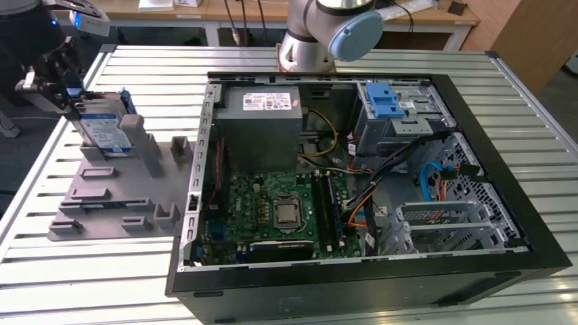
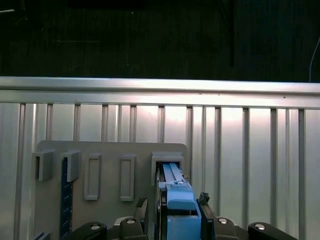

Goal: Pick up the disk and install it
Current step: 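Pick up the disk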

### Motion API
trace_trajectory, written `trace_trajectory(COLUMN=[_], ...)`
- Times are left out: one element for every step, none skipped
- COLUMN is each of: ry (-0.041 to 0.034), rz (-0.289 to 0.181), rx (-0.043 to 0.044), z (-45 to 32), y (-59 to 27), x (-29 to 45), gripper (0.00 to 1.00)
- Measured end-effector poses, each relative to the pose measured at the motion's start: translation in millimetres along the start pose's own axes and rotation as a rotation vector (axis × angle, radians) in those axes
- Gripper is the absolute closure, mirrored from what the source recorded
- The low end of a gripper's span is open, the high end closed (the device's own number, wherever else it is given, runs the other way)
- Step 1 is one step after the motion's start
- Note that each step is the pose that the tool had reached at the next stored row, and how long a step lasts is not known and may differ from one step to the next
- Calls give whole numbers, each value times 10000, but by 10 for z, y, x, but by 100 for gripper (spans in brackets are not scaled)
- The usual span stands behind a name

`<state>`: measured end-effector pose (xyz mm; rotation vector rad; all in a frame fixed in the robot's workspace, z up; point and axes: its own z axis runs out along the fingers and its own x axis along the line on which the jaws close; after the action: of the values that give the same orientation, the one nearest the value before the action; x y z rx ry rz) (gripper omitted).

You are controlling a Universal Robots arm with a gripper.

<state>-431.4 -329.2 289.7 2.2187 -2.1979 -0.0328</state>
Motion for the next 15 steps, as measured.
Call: trace_trajectory(ry=[0,1,1,0,0,1,1,0,0,0,0,0,0,0,0], rz=[0,0,0,0,0,1,0,0,0,0,0,0,0,-1,0], rx=[-3,-5,-5,-4,-3,-3,-3,-4,-3,-3,-3,-3,-3,-3,-3], z=[3,3,3,4,5,6,6,6,7,7,8,8,8,8,8], y=[-1,0,0,0,-1,-1,-1,0,0,0,-1,-1,-1,-1,-1], x=[0,0,0,0,0,0,0,0,0,0,0,0,0,0,0], gripper=[49,49,49,51,57,57,63,64,64,64,64,64,64,64,64])
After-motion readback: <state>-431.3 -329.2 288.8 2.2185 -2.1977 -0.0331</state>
